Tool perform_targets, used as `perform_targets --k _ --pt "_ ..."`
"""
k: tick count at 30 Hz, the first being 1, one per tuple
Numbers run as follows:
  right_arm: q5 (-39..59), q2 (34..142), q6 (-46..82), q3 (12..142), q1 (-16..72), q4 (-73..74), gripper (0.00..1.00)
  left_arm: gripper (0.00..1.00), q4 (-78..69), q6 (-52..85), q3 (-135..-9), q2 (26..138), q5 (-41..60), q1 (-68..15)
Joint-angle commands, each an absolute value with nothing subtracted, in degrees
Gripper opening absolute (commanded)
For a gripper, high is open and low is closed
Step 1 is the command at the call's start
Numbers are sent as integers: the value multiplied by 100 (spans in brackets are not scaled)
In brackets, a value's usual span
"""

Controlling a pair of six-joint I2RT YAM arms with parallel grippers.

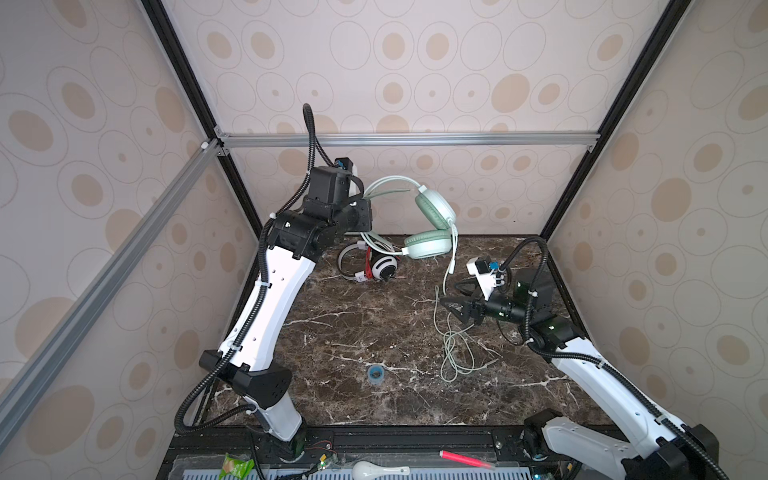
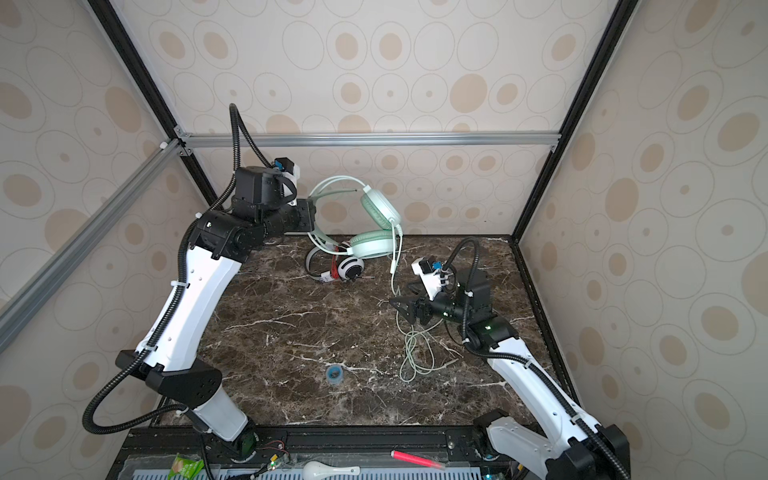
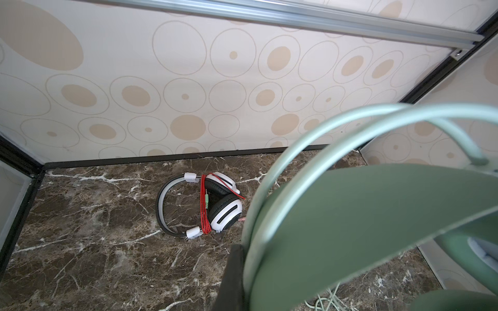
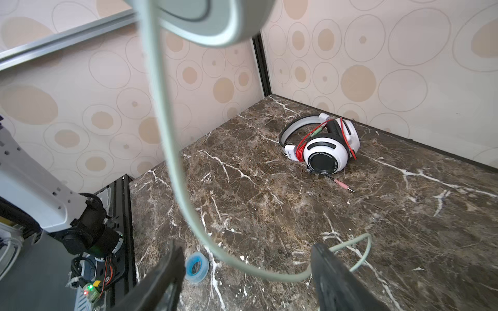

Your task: Wrap the headphones

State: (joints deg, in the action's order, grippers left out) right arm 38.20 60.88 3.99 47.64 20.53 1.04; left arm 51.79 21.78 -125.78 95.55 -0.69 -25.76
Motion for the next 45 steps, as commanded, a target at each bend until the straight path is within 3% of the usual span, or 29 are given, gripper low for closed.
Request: perform_targets --k 1,29,33,40,42,45 --pt "3945 6261 555 4685 2026 675 74 0 4729 2456 -12759 9251 242 -2557" --pt "3867 8170 1243 4471 2023 2714 71 0 4376 3234 -12542 8738 640 -2516" --pt "3826 8407 1287 4400 2029 2881 69 0 4349 3263 -12517 8728 624 -2470" --pt "3796 8701 1347 4245 2030 3092 54 0 4179 3340 -12340 8675 771 -2323" --pt "3795 8794 1413 4197 2022 3226 55 0 4170 3338 -12319 8691 816 -2286" --pt "3777 8957 1493 4174 2025 3419 65 0 4164 3353 -12314 8710 910 -2218"
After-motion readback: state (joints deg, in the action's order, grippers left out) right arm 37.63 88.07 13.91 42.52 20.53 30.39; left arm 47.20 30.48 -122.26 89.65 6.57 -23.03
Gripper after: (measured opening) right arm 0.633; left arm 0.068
